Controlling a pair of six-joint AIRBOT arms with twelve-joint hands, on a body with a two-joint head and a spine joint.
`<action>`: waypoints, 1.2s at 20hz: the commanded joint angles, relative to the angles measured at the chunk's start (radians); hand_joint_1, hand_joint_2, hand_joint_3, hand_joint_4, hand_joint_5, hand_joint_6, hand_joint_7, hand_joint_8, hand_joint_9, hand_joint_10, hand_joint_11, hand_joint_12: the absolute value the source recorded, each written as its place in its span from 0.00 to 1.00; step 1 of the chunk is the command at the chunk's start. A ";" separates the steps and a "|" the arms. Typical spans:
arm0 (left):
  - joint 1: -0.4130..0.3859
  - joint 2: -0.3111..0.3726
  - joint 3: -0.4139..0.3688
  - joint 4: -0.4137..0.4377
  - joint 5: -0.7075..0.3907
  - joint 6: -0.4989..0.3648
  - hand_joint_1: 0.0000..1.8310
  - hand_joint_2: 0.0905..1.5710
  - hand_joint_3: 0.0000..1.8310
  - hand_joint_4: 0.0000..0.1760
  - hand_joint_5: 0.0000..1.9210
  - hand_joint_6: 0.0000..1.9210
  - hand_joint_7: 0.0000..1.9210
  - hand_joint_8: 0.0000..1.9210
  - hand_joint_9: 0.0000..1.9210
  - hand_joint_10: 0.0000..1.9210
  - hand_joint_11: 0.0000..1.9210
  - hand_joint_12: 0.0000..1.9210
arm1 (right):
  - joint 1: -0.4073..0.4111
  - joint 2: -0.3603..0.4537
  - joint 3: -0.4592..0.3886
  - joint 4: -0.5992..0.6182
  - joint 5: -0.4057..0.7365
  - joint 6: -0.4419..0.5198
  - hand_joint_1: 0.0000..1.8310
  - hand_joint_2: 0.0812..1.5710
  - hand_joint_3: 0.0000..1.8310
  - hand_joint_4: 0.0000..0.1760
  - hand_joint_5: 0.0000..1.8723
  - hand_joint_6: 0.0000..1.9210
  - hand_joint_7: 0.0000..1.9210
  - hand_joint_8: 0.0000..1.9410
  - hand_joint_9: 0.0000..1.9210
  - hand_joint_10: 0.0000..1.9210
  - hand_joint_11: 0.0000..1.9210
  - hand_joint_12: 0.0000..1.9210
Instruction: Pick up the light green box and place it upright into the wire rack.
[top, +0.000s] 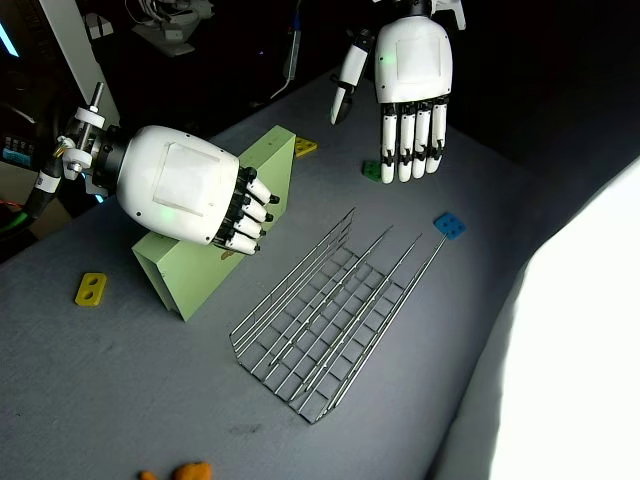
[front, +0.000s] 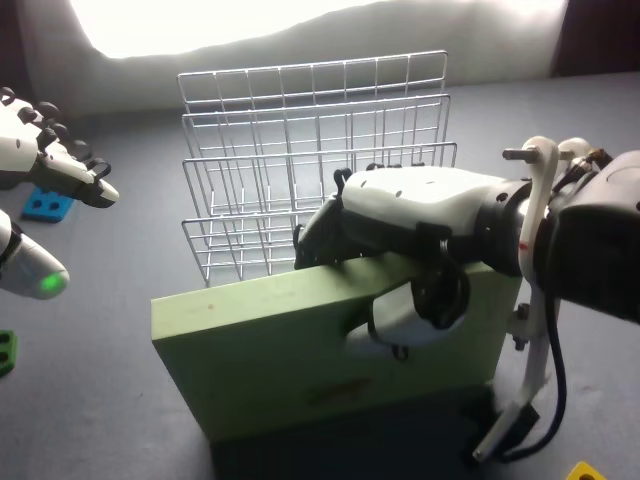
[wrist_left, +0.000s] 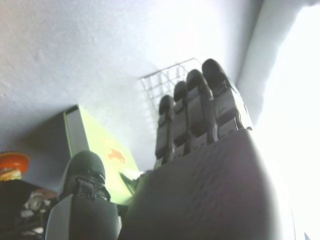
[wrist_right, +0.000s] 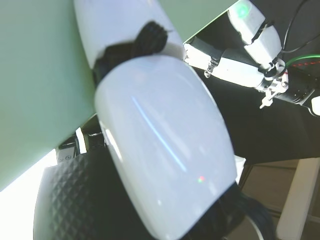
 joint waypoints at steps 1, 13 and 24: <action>-0.006 0.000 -0.002 0.009 0.067 0.001 0.04 0.74 0.00 0.09 0.05 0.00 0.06 0.00 0.08 0.00 0.00 0.19 | 0.027 0.009 -0.003 -0.037 0.009 0.007 0.75 0.73 0.00 0.00 0.49 0.43 0.46 0.65 0.40 0.79 0.34 0.88; -0.014 0.002 -0.016 0.009 0.067 0.000 0.03 0.75 0.00 0.01 0.06 0.00 0.08 0.00 0.08 0.00 0.00 0.19 | 0.237 0.079 -0.044 -0.037 0.038 -0.023 0.75 0.73 0.00 0.00 0.48 0.44 0.47 0.67 0.40 0.77 0.35 0.86; -0.017 0.000 -0.007 0.009 0.067 0.000 0.15 0.78 0.00 0.00 0.12 0.01 0.12 0.00 0.11 0.01 0.00 0.30 | 0.304 0.048 0.063 -0.133 0.044 -0.001 0.74 0.76 0.00 0.00 0.44 0.53 0.41 0.73 0.36 0.83 0.30 0.93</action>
